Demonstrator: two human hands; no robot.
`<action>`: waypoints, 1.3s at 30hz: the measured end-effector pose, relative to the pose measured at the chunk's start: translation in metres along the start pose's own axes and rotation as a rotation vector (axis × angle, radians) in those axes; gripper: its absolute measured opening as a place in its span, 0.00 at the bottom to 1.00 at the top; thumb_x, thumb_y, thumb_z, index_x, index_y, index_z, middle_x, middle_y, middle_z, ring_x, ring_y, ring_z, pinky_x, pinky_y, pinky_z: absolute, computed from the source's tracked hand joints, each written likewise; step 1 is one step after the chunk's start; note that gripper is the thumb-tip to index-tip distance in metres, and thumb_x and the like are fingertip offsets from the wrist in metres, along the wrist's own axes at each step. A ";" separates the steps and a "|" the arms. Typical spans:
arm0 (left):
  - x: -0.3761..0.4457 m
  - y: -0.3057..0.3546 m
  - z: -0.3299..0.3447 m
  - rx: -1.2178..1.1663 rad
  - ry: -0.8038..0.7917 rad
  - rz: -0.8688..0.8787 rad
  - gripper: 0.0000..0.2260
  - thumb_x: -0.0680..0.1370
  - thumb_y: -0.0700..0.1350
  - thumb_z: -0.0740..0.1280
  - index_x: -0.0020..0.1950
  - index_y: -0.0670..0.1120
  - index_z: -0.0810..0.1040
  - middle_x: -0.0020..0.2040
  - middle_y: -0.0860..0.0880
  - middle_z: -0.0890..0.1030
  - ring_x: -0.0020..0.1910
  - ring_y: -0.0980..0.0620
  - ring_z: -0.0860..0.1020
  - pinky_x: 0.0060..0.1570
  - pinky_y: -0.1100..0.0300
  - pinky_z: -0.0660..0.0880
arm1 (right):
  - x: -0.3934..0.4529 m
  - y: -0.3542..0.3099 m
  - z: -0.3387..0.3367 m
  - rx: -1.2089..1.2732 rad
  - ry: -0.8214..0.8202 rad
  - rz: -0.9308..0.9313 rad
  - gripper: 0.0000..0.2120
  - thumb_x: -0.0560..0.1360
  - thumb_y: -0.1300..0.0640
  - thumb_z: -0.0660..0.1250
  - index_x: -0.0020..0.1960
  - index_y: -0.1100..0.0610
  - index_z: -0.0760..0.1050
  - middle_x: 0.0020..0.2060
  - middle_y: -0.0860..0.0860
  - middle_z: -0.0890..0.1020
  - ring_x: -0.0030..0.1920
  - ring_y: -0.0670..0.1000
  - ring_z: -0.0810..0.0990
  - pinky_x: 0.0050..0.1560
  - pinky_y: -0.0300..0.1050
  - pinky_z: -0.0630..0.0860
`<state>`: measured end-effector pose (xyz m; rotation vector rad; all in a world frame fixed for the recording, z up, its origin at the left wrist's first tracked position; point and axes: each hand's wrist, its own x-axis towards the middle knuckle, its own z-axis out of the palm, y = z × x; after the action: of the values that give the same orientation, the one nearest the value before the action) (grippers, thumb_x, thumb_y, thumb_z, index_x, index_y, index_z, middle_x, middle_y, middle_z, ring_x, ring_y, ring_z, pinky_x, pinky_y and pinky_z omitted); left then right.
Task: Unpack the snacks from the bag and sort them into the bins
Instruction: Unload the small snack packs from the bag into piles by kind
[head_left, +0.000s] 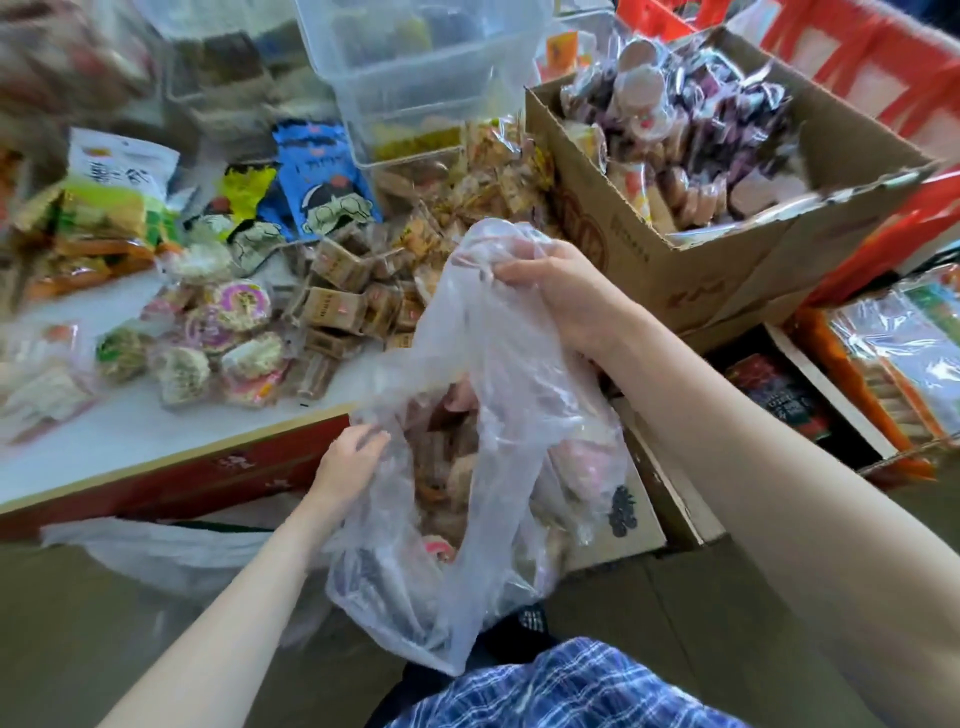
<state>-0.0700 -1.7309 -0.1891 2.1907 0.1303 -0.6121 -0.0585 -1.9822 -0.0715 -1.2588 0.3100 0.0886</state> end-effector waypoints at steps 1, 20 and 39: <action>0.002 0.001 -0.003 -0.020 -0.003 -0.008 0.18 0.81 0.45 0.61 0.69 0.41 0.70 0.69 0.46 0.70 0.67 0.48 0.68 0.68 0.54 0.63 | -0.001 0.000 -0.009 -0.032 -0.021 0.023 0.11 0.73 0.73 0.61 0.55 0.73 0.73 0.41 0.59 0.77 0.34 0.50 0.78 0.37 0.40 0.76; 0.019 0.017 0.025 0.277 -0.135 0.182 0.19 0.81 0.44 0.59 0.72 0.44 0.66 0.71 0.44 0.67 0.70 0.47 0.65 0.67 0.55 0.61 | -0.032 0.067 -0.063 -1.693 -0.215 -0.233 0.40 0.73 0.53 0.69 0.76 0.42 0.48 0.76 0.49 0.39 0.75 0.59 0.43 0.70 0.62 0.56; 0.036 -0.011 0.055 0.746 -0.217 0.303 0.27 0.79 0.49 0.60 0.77 0.49 0.55 0.77 0.47 0.56 0.75 0.45 0.56 0.70 0.46 0.60 | -0.029 0.165 -0.109 -1.780 -0.106 -0.372 0.21 0.68 0.68 0.59 0.59 0.61 0.76 0.61 0.60 0.76 0.65 0.64 0.69 0.66 0.62 0.63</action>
<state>-0.0629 -1.7693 -0.2429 2.7432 -0.6288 -0.8017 -0.1449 -2.0317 -0.2447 -3.0334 -0.2268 0.1067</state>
